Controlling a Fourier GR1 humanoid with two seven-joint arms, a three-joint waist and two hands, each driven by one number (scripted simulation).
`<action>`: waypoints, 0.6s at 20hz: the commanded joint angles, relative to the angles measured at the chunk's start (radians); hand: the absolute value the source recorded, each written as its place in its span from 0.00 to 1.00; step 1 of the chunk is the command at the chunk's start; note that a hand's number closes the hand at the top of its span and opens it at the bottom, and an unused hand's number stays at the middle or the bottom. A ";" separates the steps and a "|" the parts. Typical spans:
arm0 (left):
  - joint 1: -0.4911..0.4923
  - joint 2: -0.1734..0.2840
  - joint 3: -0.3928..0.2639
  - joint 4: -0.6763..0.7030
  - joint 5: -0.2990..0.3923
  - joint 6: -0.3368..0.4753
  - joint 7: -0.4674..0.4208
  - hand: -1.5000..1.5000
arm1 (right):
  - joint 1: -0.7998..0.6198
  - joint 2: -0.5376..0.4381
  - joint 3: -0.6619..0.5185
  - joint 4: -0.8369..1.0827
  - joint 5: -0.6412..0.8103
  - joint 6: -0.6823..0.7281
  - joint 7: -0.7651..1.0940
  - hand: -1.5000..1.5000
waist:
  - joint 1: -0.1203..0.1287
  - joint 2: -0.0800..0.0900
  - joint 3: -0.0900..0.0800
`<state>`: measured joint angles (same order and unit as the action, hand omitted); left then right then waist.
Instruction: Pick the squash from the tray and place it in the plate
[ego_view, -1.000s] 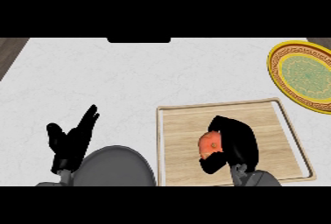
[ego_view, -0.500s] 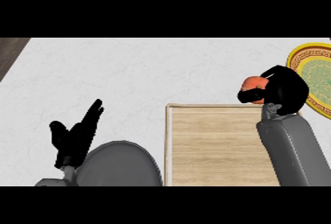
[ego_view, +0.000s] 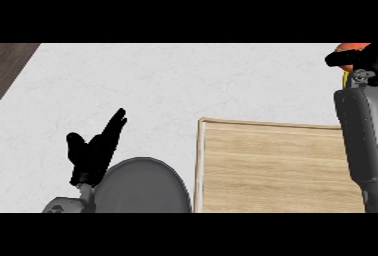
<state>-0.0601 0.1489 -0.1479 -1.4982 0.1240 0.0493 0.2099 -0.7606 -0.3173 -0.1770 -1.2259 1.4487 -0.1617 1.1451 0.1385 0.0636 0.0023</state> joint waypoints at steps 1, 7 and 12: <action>0.010 -0.004 -0.015 0.025 0.001 -0.012 0.017 0.50 | -0.068 -0.020 -0.082 0.069 0.141 -0.168 0.220 1.00 | 0.006 0.004 -0.001; -0.006 -0.007 -0.014 0.024 0.002 -0.011 0.034 0.50 | -0.091 0.012 -0.179 0.083 0.283 -0.336 0.240 1.00 | -0.005 -0.002 0.002; 0.005 -0.023 -0.013 0.044 -0.003 0.003 0.027 0.50 | -0.071 0.021 -0.271 0.150 0.410 -0.411 0.244 1.00 | -0.033 -0.010 0.001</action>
<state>-0.0618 0.1401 -0.1503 -1.4865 0.1156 0.0577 0.2254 -0.8253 -0.3127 -0.4000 -1.1284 1.7693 -0.3896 1.1639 0.1212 0.0534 0.0074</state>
